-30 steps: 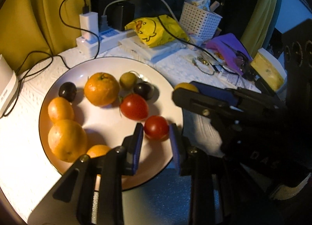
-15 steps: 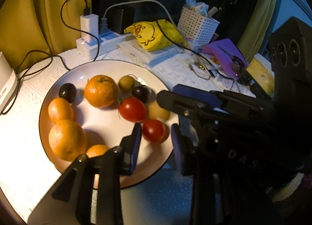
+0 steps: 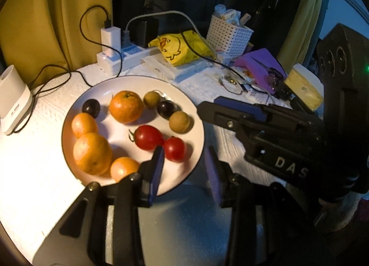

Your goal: Organize fruits

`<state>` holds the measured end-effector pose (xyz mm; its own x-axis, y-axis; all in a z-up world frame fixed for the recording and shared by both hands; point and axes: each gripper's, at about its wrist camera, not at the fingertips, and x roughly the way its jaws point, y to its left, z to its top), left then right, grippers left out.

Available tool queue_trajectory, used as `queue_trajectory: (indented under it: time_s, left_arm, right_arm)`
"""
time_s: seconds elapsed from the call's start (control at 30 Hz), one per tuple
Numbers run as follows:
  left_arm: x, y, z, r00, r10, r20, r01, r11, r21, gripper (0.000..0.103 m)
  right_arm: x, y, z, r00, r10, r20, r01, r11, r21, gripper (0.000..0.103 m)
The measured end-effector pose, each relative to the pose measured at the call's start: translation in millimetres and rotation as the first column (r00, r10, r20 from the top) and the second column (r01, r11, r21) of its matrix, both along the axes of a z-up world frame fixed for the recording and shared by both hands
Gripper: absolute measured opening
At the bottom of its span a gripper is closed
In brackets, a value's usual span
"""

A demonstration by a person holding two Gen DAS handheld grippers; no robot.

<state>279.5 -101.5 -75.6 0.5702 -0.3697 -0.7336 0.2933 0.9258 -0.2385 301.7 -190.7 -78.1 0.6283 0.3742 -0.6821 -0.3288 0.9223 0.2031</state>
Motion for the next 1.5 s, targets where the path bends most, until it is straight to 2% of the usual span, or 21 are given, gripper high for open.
queue_trajectory:
  time_s: [0.97, 1.27, 1.5]
  left_arm:
    - [-93, 40, 38, 0.989, 0.086, 0.12, -0.087, 0.996, 0.006, 0.039]
    - [-123, 51, 54, 0.976, 0.119, 0.183, -0.123, 0.992, 0.01, 0.04]
    - [-150, 58, 71, 0.956, 0.162, 0.246, -0.17, 0.985, 0.009, 0.042]
  right_arm:
    - [-84, 32, 46, 0.996, 0.034, 0.083, -0.03, 0.998, -0.053, 0.028]
    - [-110, 41, 64, 0.991, 0.045, 0.122, -0.036, 0.997, -0.072, 0.028]
    - [-134, 49, 80, 0.986, 0.06, 0.158, -0.046, 0.995, -0.085, 0.029]
